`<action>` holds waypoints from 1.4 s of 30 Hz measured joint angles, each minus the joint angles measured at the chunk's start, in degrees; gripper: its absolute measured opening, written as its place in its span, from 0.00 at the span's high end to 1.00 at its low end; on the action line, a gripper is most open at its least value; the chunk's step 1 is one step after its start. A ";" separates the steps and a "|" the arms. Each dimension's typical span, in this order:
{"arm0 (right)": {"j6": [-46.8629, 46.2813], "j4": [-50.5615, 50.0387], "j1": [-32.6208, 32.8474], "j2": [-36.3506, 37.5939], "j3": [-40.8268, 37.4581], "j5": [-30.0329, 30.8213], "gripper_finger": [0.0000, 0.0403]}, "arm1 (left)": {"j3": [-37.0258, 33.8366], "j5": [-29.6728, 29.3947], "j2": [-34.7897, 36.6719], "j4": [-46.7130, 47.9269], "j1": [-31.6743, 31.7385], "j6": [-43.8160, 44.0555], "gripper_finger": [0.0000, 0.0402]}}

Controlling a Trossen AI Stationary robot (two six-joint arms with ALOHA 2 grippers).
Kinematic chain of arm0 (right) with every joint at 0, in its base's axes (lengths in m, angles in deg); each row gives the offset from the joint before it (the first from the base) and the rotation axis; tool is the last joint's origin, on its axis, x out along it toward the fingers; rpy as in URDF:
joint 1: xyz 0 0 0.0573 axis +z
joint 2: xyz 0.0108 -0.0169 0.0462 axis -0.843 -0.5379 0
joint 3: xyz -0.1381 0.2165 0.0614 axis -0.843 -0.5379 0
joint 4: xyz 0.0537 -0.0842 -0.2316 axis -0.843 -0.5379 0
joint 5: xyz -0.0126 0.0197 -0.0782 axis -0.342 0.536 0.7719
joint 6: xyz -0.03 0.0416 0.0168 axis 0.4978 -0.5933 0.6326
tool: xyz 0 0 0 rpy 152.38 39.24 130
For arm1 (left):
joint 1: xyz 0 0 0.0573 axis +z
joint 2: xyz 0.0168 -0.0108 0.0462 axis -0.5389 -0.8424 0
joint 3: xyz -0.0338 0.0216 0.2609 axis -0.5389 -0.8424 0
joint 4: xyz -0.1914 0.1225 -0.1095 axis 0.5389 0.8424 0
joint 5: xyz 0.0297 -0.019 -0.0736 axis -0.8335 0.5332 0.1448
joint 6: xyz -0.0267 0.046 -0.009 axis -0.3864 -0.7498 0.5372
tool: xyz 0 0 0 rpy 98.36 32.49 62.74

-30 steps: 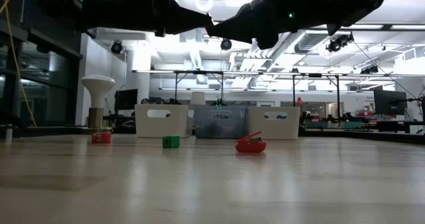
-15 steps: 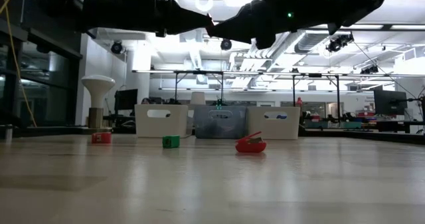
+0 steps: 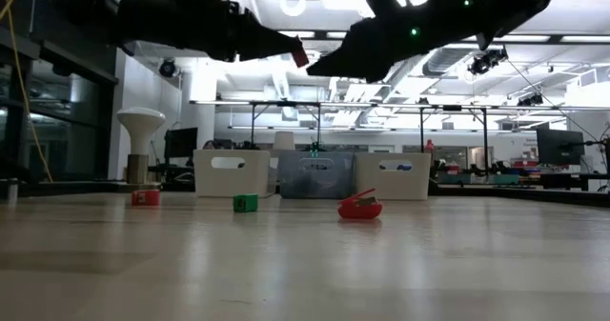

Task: Pick and place Stapler, Stapler remover, tape
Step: Put the right red stapler into the left white bin

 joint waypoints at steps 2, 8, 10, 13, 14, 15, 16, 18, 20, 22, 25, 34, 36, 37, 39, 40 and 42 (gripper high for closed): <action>-1.90 -1.70 -0.03 0.35 0.00 1.64 0.58 | 0.00 -0.64 0.00 0.14 -0.05 -0.49 0.85; -7.95 -9.38 -0.90 3.34 0.00 7.44 0.52 | 0.00 -11.91 1.09 4.63 -0.02 -1.46 0.85; -10.59 -12.05 -1.62 4.61 0.00 7.49 0.51 | -0.02 -16.49 1.94 8.08 0.00 -1.48 0.85; -13.36 -15.84 -2.52 6.04 0.00 6.91 0.51 | -0.02 -21.65 2.90 11.32 1.15 -1.40 0.85; -13.87 -16.54 -2.73 6.43 0.00 6.76 0.51 | -0.02 -22.31 3.18 12.52 1.90 -1.05 0.85; -14.14 -17.31 -2.90 6.81 0.00 6.72 0.51 | -0.02 -22.48 3.29 13.36 3.04 -0.32 0.85; -14.16 -17.65 -3.04 6.91 0.00 6.63 0.51 | -0.02 -22.50 3.32 14.31 4.37 0.52 0.85; -14.18 -17.57 -3.29 6.94 0.00 6.25 0.51 | -0.02 -22.34 3.32 16.37 7.29 1.59 0.85; -14.18 -17.80 -3.37 6.93 0.00 5.25 0.51 | -0.02 -20.72 3.32 17.95 10.62 2.32 0.85; -14.18 -18.33 -3.37 6.92 0.00 4.83 0.51 | -0.02 -17.99 3.32 20.15 14.64 3.72 0.85; -14.18 -19.11 -3.37 6.89 0.00 4.85 0.51 | -0.02 -12.10 3.32 23.14 20.93 6.56 0.85; -14.25 -19.22 -3.54 6.88 0.00 5.03 0.51 | -0.02 -0.42 3.32 30.59 33.77 14.25 0.85; -14.98 -19.88 -3.87 6.86 0.00 4.97 0.51 | 0.00 1.92 3.32 32.12 35.94 15.96 0.85; -15.18 -20.22 -4.13 6.86 0.00 4.93 0.51 | 0.00 3.30 3.32 32.87 37.01 16.67 0.85; -15.53 -20.68 -4.66 6.86 0.00 4.51 0.51 | 0.00 5.65 3.32 33.81 38.66 17.60 0.85; -15.77 -20.84 -4.95 6.86 0.00 4.03 0.51 | 0.23 6.36 3.32 34.85 39.14 18.00 0.85; -16.51 -21.05 -5.53 6.86 0.00 3.22 0.51 | 1.27 7.44 3.30 37.75 39.83 18.12 0.85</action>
